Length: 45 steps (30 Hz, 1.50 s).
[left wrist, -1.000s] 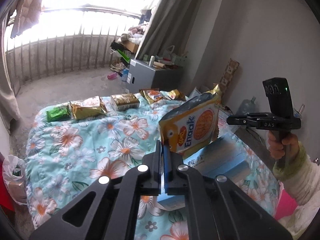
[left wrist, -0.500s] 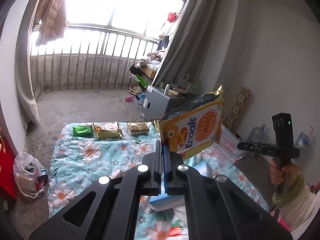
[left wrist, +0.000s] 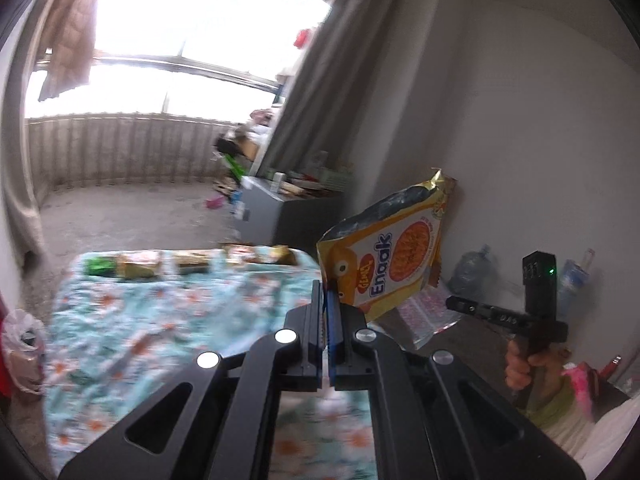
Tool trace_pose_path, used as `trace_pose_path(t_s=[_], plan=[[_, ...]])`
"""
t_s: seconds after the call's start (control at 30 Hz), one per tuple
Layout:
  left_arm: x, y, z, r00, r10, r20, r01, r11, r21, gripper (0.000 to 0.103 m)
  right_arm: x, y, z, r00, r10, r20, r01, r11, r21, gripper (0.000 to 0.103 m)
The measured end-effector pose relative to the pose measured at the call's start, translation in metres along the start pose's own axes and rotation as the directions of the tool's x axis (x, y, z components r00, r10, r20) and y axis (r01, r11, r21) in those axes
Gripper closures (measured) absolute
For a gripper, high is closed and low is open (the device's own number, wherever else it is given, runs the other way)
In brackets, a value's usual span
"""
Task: Collect trash
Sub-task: 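Carry the snack bag and wrapper over the blue wastebasket and open both tools, then move both open tools back over the bed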
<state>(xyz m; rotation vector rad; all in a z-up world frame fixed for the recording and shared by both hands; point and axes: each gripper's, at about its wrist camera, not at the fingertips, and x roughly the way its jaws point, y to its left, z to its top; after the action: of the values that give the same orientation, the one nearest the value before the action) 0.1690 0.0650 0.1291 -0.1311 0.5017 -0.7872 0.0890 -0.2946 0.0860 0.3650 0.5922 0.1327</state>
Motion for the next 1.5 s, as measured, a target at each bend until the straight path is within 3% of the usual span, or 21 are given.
trace_pose_path(t_s=[0.13,0.27,0.4,0.5,0.63,0.73,0.87,0.97,1.03,1.13,1.17,1.2,1.23,1.27,1.33,1.4,1.5], plan=[[0.030,-0.050,-0.003,0.994,-0.104,-0.034,0.105,0.994,0.019,0.102,-0.047,-0.043,-0.020,0.995,-0.089,0.042,0.085,0.993,0.083,0.100],[0.080,-0.108,-0.019,0.973,-0.200,-0.117,0.206,0.977,0.046,0.102,-0.091,-0.091,-0.046,0.979,-0.198,0.046,0.187,0.965,0.184,0.100],[0.142,-0.162,-0.041,0.929,-0.273,-0.250,0.291,0.956,0.037,0.102,-0.128,-0.136,-0.074,0.955,-0.297,0.028,0.277,0.918,0.285,0.100],[0.194,-0.205,-0.065,0.885,-0.296,-0.360,0.328,0.944,0.029,0.102,-0.144,-0.167,-0.095,0.924,-0.382,-0.013,0.363,0.867,0.342,0.100],[0.267,-0.256,-0.108,0.816,-0.263,-0.515,0.316,0.948,0.018,0.102,-0.145,-0.210,-0.128,0.888,-0.449,-0.101,0.446,0.786,0.428,0.100],[0.316,-0.289,-0.148,0.762,-0.202,-0.615,0.294,0.955,0.050,0.101,-0.137,-0.245,-0.150,0.880,-0.445,-0.166,0.461,0.717,0.522,0.100],[0.373,-0.327,-0.205,0.668,-0.142,-0.730,0.264,0.963,0.054,0.101,-0.129,-0.286,-0.180,0.869,-0.437,-0.232,0.480,0.632,0.608,0.100],[0.403,-0.343,-0.235,0.633,-0.096,-0.768,0.240,0.968,0.077,0.101,-0.123,-0.306,-0.200,0.855,-0.447,-0.263,0.501,0.581,0.642,0.099],[0.423,-0.357,-0.256,0.615,-0.054,-0.787,0.227,0.967,0.111,0.101,-0.118,-0.318,-0.213,0.852,-0.445,-0.275,0.502,0.548,0.669,0.098],[0.449,-0.368,-0.277,0.603,-0.040,-0.796,0.211,0.971,0.112,0.101,-0.112,-0.338,-0.231,0.842,-0.450,-0.298,0.516,0.510,0.688,0.090],[0.456,-0.373,-0.285,0.594,-0.044,-0.803,0.213,0.971,0.104,0.096,-0.109,-0.346,-0.239,0.844,-0.438,-0.309,0.513,0.491,0.705,0.084],[0.460,-0.375,-0.290,0.583,-0.055,-0.810,0.218,0.972,0.091,0.090,-0.109,-0.351,-0.242,0.847,-0.431,-0.311,0.507,0.478,0.717,0.066],[0.468,-0.377,-0.298,0.570,-0.048,-0.820,0.205,0.975,0.086,0.075,-0.110,-0.358,-0.251,0.847,-0.427,-0.316,0.503,0.453,0.736,0.052],[0.472,-0.373,-0.301,0.566,-0.045,-0.823,0.193,0.978,0.080,0.066,-0.111,-0.362,-0.256,0.843,-0.429,-0.325,0.507,0.431,0.747,0.051],[0.475,-0.373,-0.304,0.570,-0.046,-0.820,0.174,0.983,0.066,0.063,-0.115,-0.367,-0.264,0.846,-0.420,-0.329,0.496,0.389,0.776,0.051],[0.474,-0.373,-0.304,0.574,-0.040,-0.818,0.164,0.984,0.068,0.059,-0.122,-0.365,-0.265,0.851,-0.420,-0.316,0.480,0.376,0.793,0.051],[0.465,-0.369,-0.296,0.597,-0.044,-0.801,0.170,0.983,0.074,0.056,-0.123,-0.355,-0.254,0.848,-0.438,-0.299,0.483,0.405,0.776,0.050]])
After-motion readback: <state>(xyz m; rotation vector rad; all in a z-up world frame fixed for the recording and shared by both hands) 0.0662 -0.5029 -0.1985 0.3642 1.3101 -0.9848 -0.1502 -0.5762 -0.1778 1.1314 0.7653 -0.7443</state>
